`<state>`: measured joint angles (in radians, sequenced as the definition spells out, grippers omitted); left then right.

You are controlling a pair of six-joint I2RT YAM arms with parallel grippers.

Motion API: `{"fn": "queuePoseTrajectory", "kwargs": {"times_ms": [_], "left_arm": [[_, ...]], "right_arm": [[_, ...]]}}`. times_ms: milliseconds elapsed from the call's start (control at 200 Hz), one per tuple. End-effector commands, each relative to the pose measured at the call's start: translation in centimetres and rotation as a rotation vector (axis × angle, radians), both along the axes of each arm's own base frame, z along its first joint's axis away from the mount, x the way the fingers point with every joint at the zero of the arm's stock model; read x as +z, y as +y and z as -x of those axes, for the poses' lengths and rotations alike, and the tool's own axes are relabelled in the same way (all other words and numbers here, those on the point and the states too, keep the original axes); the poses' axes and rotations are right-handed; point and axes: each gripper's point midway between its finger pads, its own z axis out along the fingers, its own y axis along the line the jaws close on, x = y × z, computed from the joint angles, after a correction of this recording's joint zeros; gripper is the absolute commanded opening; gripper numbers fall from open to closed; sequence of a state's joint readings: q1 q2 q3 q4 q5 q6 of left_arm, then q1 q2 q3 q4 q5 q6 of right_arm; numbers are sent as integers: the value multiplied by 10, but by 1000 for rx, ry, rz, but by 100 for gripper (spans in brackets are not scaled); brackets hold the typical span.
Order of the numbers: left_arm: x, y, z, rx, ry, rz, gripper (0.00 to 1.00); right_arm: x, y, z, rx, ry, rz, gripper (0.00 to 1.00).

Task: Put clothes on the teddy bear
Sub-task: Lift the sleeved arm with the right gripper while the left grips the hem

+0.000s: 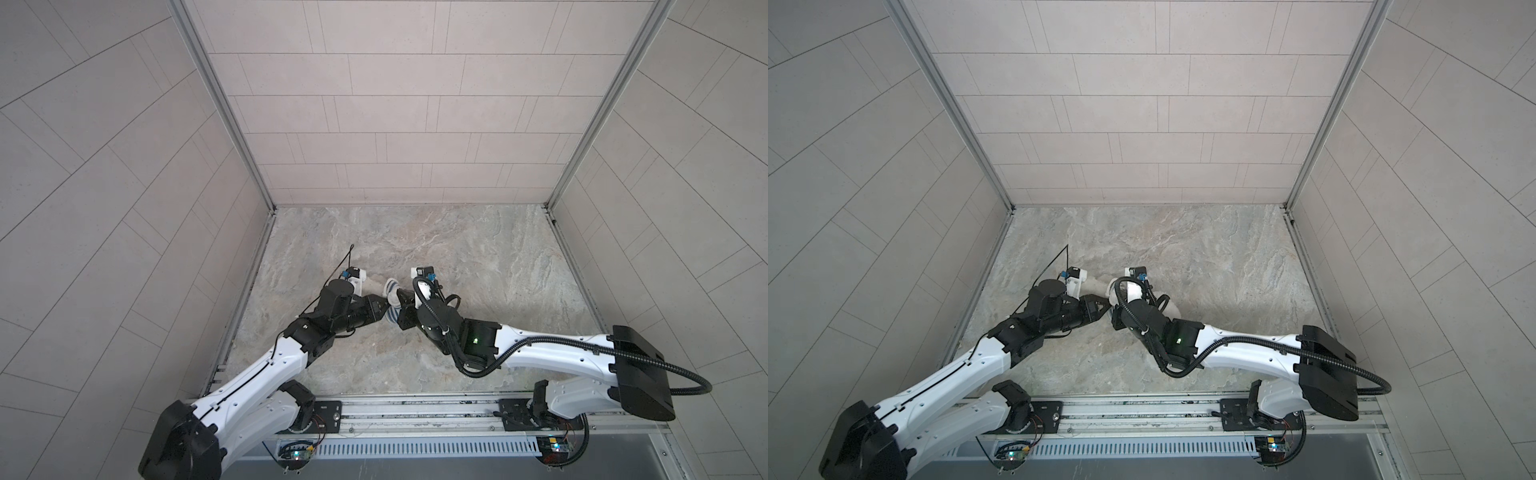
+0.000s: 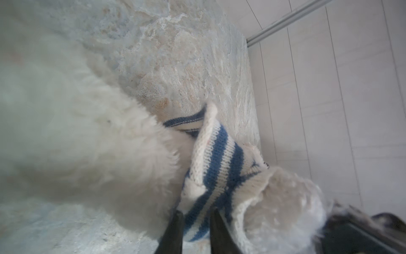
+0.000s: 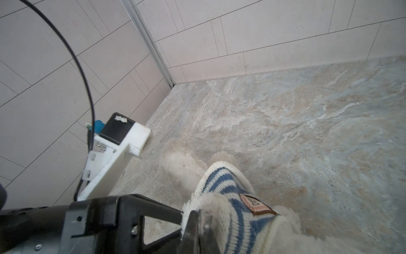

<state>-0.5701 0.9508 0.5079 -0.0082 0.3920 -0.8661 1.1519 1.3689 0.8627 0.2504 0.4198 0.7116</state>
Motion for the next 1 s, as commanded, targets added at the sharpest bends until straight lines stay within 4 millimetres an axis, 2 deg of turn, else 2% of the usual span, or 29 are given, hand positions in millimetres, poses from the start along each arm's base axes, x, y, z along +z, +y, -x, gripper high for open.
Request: {"fn": "queuePoseTrajectory", "kwargs": {"times_ms": [0, 165, 330, 511, 796, 996], "left_arm": [[4, -4, -5, 3, -37, 32, 13], [-3, -1, -2, 9, -30, 20, 10], [-13, 2, 1, 14, -15, 9, 6], [-20, 5, 3, 13, -13, -10, 0], [-33, 8, 9, 0, 8, -34, 0], [-43, 21, 14, 14, 22, -65, 0]], "right_arm": [[17, 13, 3, 69, -19, -121, 0], [21, 24, 8, 182, -23, -129, 0], [29, 27, 10, 263, -26, -206, 0], [33, 26, 14, 315, -38, -222, 0], [37, 20, 13, 324, -54, -235, 0], [44, 11, 13, 303, -90, -290, 0]]}}
